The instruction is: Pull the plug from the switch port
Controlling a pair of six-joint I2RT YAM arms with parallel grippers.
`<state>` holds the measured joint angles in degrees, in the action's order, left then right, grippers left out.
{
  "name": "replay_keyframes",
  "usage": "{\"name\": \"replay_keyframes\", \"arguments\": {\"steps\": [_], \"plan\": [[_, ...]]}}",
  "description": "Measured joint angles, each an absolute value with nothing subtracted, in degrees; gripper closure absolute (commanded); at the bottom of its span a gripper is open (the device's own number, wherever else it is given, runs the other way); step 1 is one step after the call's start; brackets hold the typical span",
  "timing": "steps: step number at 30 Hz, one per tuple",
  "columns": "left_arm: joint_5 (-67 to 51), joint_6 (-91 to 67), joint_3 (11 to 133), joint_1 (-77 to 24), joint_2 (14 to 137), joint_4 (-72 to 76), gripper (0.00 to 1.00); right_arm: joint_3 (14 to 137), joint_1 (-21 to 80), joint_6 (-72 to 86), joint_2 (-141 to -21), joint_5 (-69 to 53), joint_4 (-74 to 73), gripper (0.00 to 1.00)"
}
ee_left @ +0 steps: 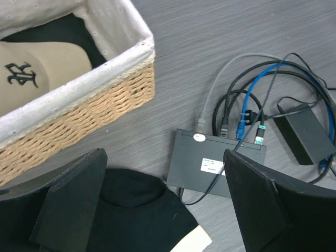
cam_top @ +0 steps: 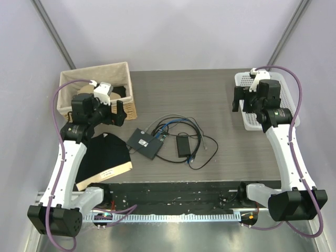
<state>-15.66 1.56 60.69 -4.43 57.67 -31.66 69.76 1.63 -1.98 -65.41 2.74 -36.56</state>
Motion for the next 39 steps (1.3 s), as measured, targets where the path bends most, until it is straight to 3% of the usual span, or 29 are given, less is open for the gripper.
{"name": "replay_keyframes", "arguments": {"steps": [6, 13, 16, 20, 23, 28, 33, 39], "plan": [[-22.0, 6.7, 67.29, -4.36, 60.16, -38.65, 0.03, 69.76, 3.44, -7.18, -65.36, -15.42, -35.7, 0.02], [-26.11, 13.26, 77.71, -4.36, 65.78, -53.89, 0.02, 69.76, 21.65, -11.07, -67.44, -23.49, -32.16, 0.03], [-24.32, 15.81, 74.67, -4.36, 64.01, -57.3, 0.0, 69.8, 27.9, -13.74, -70.65, -23.7, -32.1, 0.04], [-15.35, 19.59, 62.02, -2.98, 57.41, -56.62, 0.04, 69.34, 35.07, -16.84, -75.96, -24.38, -32.1, 0.07], [-13.69, 20.14, 58.78, 1.06, 59.05, -58.76, 0.07, 68.03, 37.32, -16.49, -80.23, -25.61, -31.07, 0.02], [-15.62, 19.11, 58.85, 2.72, 61.93, -58.26, 0.04, 67.31, 40.29, -12.95, -88.92, -25.41, -29.15, 0.02], [-20.51, 15.99, 58.17, 2.7, 59.9, -54.46, 0.06, 67.35, 41.45, -4.05, -95.81, -27.16, -26.55, 0.02], [-25.69, 6.48, 55.99, 2.42, 65.91, -47.24, 0.08, 67.35, 41.39, 5.34, -99.77, -29.12, -22.41, 0.02]]}}
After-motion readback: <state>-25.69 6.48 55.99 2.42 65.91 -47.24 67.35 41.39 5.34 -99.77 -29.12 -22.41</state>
